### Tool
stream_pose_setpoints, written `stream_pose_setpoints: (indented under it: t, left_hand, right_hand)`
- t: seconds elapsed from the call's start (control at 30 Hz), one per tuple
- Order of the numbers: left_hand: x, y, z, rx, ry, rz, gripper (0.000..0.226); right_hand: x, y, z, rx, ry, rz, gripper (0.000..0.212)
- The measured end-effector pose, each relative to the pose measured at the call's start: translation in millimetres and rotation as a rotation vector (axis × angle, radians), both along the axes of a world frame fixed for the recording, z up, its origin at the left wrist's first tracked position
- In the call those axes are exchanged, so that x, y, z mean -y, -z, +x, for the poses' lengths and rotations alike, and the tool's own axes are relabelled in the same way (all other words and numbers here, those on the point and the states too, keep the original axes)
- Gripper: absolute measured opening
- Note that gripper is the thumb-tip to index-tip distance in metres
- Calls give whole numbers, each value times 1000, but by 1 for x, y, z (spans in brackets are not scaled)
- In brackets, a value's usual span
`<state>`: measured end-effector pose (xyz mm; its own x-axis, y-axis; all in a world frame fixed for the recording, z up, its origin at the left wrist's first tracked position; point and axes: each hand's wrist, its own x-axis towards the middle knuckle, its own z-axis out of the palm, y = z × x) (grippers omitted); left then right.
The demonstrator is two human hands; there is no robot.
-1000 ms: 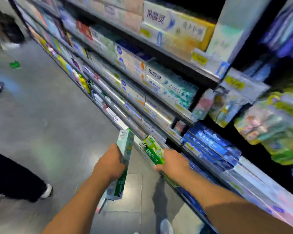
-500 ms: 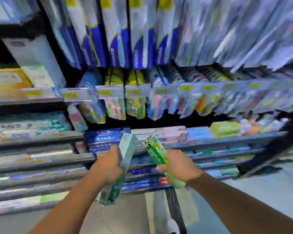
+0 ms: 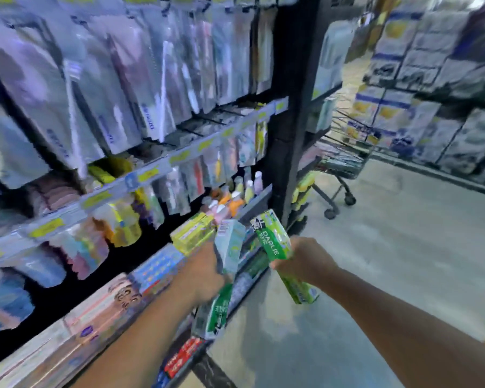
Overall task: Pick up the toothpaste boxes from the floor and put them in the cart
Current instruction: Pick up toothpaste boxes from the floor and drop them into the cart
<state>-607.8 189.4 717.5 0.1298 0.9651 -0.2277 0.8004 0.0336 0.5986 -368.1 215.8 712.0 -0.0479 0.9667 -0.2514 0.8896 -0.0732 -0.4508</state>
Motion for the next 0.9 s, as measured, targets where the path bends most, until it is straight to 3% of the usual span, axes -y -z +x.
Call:
stream_pose_setpoints:
  t: [0.1,0.23,0.4,0.67,0.9]
  left_hand:
    - [-59,3,69,-35,96,0,66]
    - [-127,2,148,-143,185,-35,51]
    - [-211,6,248,-147,270,-23,53]
    - [-360,25,368,-170,362,-16,47]
    - [-522,7,460,-110,498,-17,51]
  right_hand:
    - [-33,-6,72,28,106,5,44]
    - [-72,-10,156,25,214,-9,44]
    - [-128,-1,250,30,345,-4,49]
    - [-247,24,342,-29,496,-44,47]
    - [-368,-3,414,5,597,-41,46]
